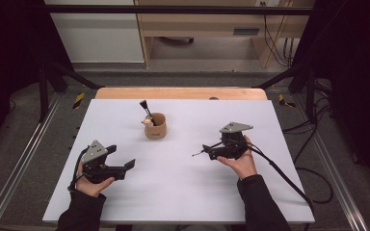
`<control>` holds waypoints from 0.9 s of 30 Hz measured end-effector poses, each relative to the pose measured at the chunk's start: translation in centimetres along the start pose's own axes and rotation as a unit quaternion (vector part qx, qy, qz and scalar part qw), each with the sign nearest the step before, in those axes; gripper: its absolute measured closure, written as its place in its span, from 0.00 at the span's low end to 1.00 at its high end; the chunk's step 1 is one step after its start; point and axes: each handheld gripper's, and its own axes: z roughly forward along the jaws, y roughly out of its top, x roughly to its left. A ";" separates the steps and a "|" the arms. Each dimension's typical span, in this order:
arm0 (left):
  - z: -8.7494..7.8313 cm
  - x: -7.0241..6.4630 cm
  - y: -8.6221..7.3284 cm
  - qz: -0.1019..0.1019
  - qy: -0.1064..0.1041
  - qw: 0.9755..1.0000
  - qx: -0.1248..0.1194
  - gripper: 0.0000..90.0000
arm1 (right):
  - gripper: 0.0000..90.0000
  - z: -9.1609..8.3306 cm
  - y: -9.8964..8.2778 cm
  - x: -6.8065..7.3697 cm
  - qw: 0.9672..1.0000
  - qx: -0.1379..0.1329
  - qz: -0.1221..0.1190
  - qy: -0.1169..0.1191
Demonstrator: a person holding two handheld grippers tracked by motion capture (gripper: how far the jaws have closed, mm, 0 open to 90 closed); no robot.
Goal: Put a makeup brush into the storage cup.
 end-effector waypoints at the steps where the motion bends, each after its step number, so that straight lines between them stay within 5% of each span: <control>1: 0.0 0.0 0.0 0.000 0.000 1.000 0.000 0.08 | 0.11 0.1 0.0 0.0 1.000 0.003 0.002 -0.001; 27: 0.3 -0.2 -0.1 0.003 -0.004 1.000 0.002 0.08 | 0.13 3.1 -1.1 -0.4 0.999 0.042 -0.004 0.000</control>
